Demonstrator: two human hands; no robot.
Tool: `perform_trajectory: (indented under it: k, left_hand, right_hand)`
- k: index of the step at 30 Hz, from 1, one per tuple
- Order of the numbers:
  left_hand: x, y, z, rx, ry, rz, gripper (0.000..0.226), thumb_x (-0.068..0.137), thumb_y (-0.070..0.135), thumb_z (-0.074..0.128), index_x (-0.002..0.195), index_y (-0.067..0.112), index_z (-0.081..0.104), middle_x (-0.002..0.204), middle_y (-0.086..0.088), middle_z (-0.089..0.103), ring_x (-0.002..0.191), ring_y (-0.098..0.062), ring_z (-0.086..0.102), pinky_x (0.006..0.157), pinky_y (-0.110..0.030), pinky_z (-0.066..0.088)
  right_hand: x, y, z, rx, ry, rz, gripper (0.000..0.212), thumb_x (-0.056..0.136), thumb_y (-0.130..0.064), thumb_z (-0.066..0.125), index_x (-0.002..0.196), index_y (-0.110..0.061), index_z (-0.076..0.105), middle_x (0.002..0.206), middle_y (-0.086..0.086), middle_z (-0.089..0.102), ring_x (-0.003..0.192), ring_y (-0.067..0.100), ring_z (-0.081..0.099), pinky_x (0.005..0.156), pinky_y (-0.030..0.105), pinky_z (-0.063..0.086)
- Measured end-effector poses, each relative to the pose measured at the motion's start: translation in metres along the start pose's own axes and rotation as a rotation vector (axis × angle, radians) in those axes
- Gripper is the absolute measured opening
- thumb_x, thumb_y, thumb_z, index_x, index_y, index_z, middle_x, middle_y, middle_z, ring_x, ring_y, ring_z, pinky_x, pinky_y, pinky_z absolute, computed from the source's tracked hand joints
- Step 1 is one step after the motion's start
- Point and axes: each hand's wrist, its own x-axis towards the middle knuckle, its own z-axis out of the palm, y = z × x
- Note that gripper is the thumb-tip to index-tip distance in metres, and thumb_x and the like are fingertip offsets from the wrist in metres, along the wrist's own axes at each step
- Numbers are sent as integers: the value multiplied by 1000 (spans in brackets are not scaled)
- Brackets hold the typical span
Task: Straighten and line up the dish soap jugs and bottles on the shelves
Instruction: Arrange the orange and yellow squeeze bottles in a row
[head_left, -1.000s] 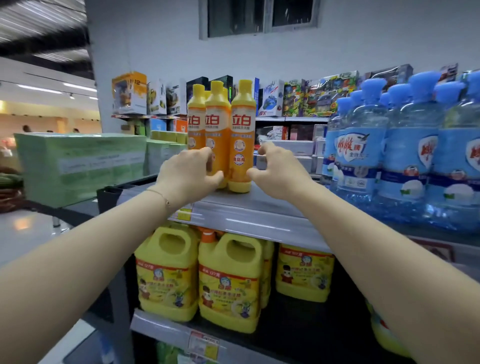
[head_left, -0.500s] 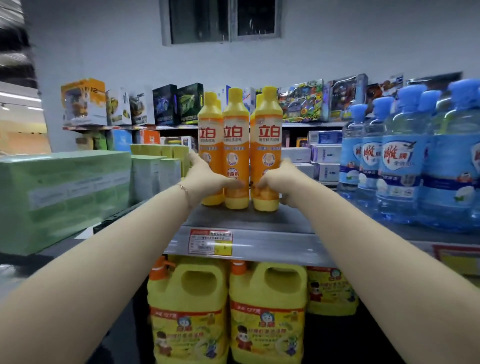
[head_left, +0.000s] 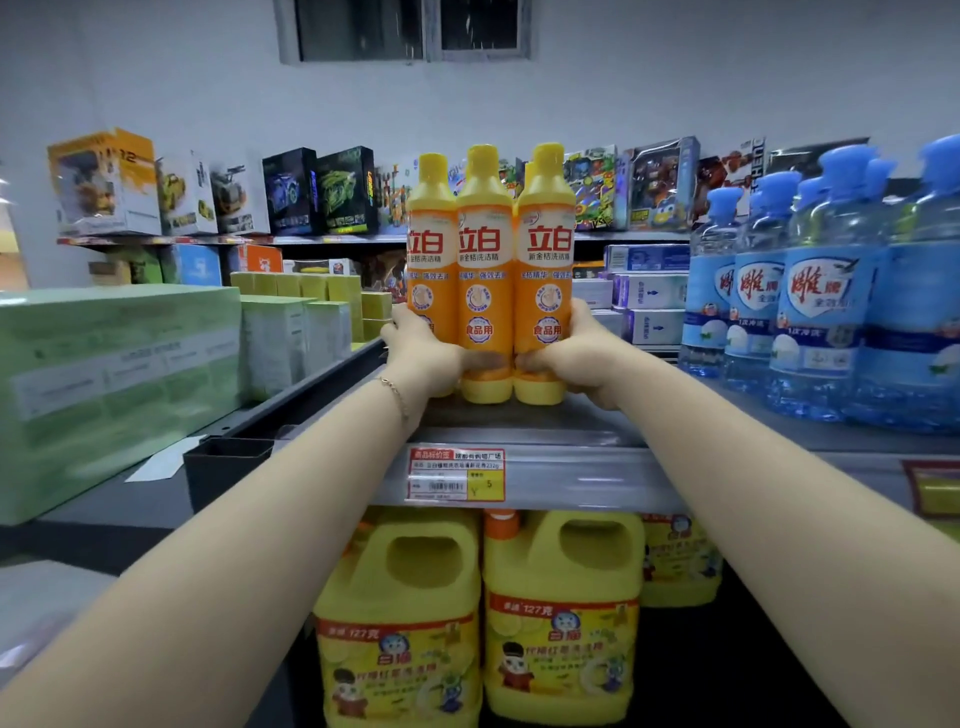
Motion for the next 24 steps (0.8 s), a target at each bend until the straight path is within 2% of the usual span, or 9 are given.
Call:
perform_trajectory:
  k: [4, 16, 24]
  left_hand:
    - [0, 1, 0, 39, 6, 2, 118, 54, 38, 93, 145, 17, 21, 142, -9, 34, 132, -30, 40, 106, -51, 41]
    - [-10, 3, 2, 155, 51, 54, 111, 63, 43, 87, 145, 14, 18, 145, -13, 29, 134, -33, 37, 105, -49, 40]
    - [-14, 5, 1, 185, 64, 45, 112, 60, 45, 88, 143, 15, 19, 144, -13, 35, 133, -35, 40, 105, -54, 41]
  right_hand:
    - [0, 3, 6, -103, 38, -26, 82, 83, -13, 72, 142, -21, 15, 132, 3, 45, 117, 22, 47, 97, 41, 44]
    - [-2, 5, 7, -164, 81, -44, 77, 85, -21, 71, 141, -20, 18, 137, 5, 45, 124, 26, 47, 101, 44, 43]
    - [-6, -1, 7, -221, 66, -9, 82, 84, -24, 72, 142, -18, 14, 137, 8, 45, 123, 28, 48, 100, 43, 42]
